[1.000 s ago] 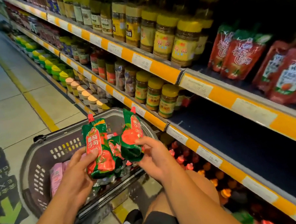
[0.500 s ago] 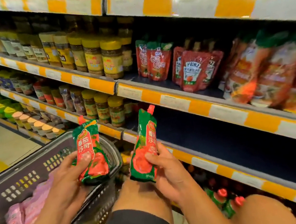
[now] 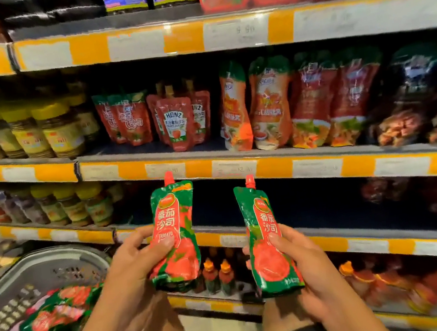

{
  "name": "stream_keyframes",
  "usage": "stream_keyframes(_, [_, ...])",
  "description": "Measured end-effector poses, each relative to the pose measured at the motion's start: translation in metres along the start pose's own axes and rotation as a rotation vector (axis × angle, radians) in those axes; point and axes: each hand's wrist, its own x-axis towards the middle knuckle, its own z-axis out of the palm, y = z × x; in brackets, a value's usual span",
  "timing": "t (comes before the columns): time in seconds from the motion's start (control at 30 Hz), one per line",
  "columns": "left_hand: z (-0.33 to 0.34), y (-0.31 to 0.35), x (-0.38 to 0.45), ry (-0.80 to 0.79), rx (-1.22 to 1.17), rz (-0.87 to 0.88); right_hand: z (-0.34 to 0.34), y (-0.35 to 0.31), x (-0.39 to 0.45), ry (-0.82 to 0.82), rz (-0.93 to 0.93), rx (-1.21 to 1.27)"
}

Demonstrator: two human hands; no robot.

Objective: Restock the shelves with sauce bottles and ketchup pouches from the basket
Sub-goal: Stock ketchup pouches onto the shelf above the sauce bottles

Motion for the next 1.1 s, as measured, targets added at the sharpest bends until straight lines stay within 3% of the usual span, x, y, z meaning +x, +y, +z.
stream_keyframes(0.33, [0.1, -0.06, 0.008, -0.273, 0.196, -0.248, -0.116, -0.011, -0.06, 0.275, -0.131, 0.102])
stream_keyframes(0.5, [0.155, -0.091, 0.008, -0.349, 0.186, -0.338, -0.158, -0.006, -0.074, 0.457, -0.151, 0.157])
stream_keyframes(0.7, [0.221, -0.132, 0.006, -0.339, 0.145, -0.421, -0.193, -0.02, -0.08, 0.582, -0.201, 0.144])
stream_keyframes(1.1, [0.3, -0.186, 0.038, -0.317, 0.179, -0.361, -0.267, -0.046, -0.047, 0.659, -0.261, -0.037])
